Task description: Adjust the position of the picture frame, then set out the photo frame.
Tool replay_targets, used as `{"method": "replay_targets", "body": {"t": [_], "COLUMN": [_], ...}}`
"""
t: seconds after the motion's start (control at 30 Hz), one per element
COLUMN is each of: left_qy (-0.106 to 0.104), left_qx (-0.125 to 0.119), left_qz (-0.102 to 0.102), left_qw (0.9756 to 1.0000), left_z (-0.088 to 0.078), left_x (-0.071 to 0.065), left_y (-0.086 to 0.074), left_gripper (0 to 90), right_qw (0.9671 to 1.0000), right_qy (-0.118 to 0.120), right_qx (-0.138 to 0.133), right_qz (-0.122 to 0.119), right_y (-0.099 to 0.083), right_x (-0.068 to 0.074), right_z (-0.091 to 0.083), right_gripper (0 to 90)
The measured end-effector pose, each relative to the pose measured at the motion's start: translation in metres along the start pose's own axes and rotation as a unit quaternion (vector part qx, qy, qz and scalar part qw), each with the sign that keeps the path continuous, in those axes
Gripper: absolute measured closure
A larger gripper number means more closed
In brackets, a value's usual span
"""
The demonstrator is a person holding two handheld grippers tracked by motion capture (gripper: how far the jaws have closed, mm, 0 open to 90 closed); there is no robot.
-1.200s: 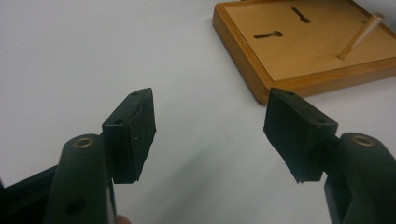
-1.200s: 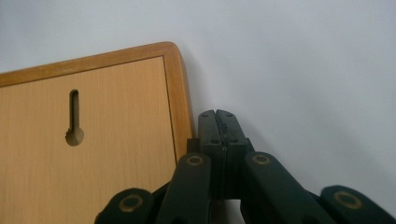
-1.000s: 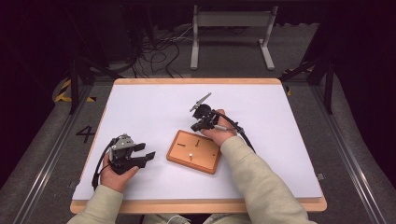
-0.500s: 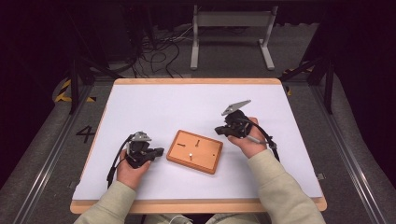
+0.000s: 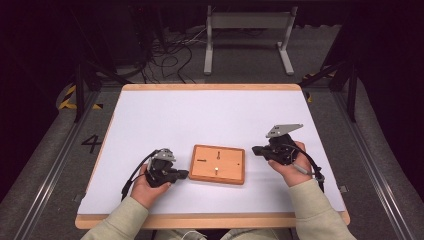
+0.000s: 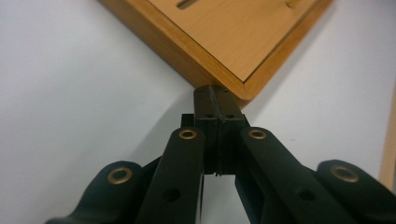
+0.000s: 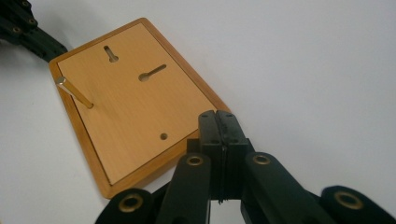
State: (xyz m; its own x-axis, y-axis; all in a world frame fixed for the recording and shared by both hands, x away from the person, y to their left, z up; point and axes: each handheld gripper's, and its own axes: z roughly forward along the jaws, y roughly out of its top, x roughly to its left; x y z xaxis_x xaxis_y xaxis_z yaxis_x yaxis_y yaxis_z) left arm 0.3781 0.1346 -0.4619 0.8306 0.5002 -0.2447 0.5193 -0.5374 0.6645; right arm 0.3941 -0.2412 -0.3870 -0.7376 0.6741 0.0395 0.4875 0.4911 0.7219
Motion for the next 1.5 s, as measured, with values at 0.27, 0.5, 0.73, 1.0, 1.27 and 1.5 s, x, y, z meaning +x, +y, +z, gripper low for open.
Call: {"method": "replay_targets", "body": {"t": [0.27,0.5,0.73,1.0,1.27,1.5], "left_qy": [-0.021,0.001,0.028,0.032,0.025,0.007], "left_qx": [0.002,-0.015,-0.057,-0.066,-0.082,-0.080], "left_qz": [0.015,0.012,0.027,0.057,0.075,0.093], "left_qw": [0.9997,0.9998,0.9976,0.9957,0.9935,0.9924], "left_z": [0.012,0.003,-0.019,-0.031,-0.033,-0.020], "left_x": [-0.011,-0.011,-0.011,-0.020,-0.035,-0.047], "left_y": [0.007,0.008,0.015,0.026,0.045,0.062], "left_gripper": [89.7,78.5,67.5,56.7,58.4,56.5], "right_qw": [0.9999,0.9998,0.9992,0.9991,0.9992,0.9992], "right_qy": [-0.006,-0.013,-0.035,-0.040,-0.033,-0.024], "right_qx": [0.009,-0.004,-0.014,-0.013,-0.009,-0.002], "right_qz": [0.009,0.016,0.015,0.010,0.019,0.032], "right_y": [-0.022,-0.039,-0.048,-0.047,-0.048,-0.048], "right_x": [-0.002,-0.007,-0.013,-0.013,-0.015,-0.015], "right_z": [-0.013,-0.028,-0.040,-0.038,-0.039,-0.041], "right_gripper": [90.0,89.4,77.9,67.9,68.4,70.4]}}
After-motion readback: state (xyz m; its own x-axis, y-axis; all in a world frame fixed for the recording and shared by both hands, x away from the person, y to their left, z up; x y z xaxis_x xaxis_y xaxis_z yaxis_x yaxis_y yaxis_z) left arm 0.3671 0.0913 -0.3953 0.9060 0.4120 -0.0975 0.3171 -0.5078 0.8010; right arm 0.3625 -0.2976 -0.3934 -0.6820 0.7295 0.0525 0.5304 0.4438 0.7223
